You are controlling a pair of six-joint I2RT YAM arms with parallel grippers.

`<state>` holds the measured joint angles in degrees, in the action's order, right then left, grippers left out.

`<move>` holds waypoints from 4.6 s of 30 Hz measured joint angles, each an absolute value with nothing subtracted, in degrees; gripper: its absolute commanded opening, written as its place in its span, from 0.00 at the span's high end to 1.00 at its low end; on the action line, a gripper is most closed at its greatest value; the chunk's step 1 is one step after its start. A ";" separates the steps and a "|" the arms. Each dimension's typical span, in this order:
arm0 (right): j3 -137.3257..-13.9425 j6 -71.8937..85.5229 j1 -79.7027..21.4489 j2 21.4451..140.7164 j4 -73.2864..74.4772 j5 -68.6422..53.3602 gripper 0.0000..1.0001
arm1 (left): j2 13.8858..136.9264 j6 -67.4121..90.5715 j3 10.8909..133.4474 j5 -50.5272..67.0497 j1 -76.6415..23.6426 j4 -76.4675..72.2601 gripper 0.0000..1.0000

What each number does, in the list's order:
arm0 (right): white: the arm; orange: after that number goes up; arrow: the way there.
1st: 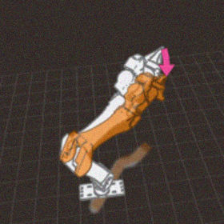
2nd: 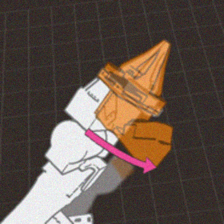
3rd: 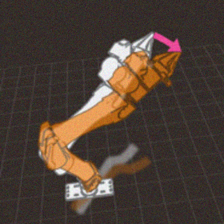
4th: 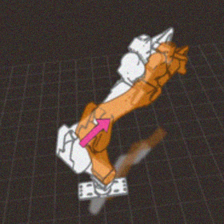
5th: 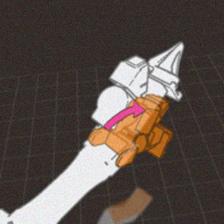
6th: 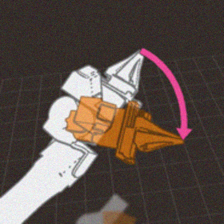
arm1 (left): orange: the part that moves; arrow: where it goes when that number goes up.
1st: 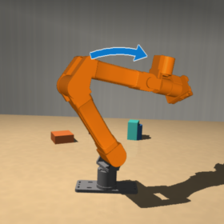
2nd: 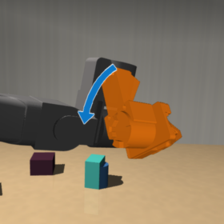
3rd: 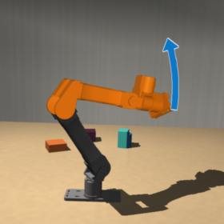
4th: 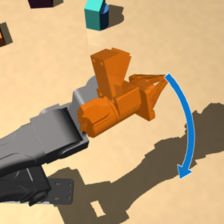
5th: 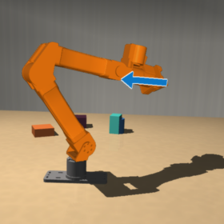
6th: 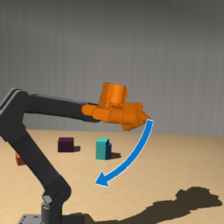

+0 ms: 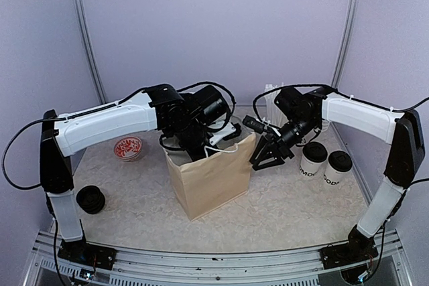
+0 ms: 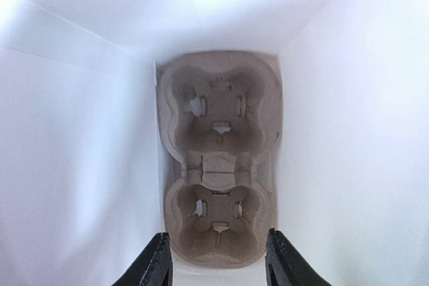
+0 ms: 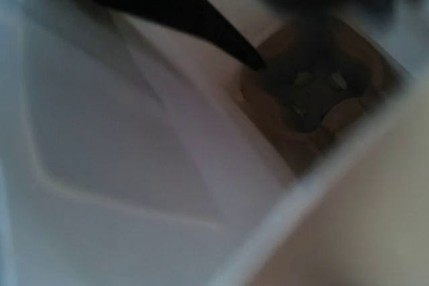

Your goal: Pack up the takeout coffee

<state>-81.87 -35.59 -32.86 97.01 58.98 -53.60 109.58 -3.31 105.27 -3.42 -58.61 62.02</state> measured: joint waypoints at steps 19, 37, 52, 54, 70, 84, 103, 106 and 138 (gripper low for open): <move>-80.82 -37.30 -32.64 96.33 60.36 -50.50 0.58 | 103.02 -4.95 122.54 -8.45 -63.53 60.86 0.51; -83.81 -40.16 -26.39 92.84 65.52 -50.04 0.54 | 86.28 2.02 96.51 -17.43 -57.21 54.30 0.28; -83.83 -39.33 -25.69 91.59 65.08 -49.65 0.55 | 88.36 -4.45 92.33 1.28 -47.94 45.41 0.62; -83.83 -39.24 -25.26 91.18 65.01 -49.63 0.56 | 90.08 -5.72 93.58 3.38 -47.97 44.75 0.77; -83.70 -38.30 -21.71 90.56 64.82 -49.65 0.58 | 95.11 -11.86 100.79 8.91 -57.25 43.33 1.00; -83.68 -37.87 -20.86 90.56 64.40 -50.39 0.58 | 90.67 -7.84 96.44 10.76 -69.36 45.54 1.00; -81.49 -38.50 -20.86 89.03 64.25 -48.23 0.47 | 90.41 -3.68 94.63 7.03 -76.40 47.42 1.00; -81.93 -38.79 -20.82 87.46 64.31 -43.55 0.26 | 90.56 -4.67 95.48 4.45 -75.16 48.07 0.99; -89.43 -56.60 -6.02 92.58 72.77 -20.23 0.20 | 99.81 -15.88 105.54 5.93 -52.14 46.44 0.69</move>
<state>-89.43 -56.60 -6.02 92.58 72.77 -20.23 99.81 -15.88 105.54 5.93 -52.14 46.44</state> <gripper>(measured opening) 0.802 0.272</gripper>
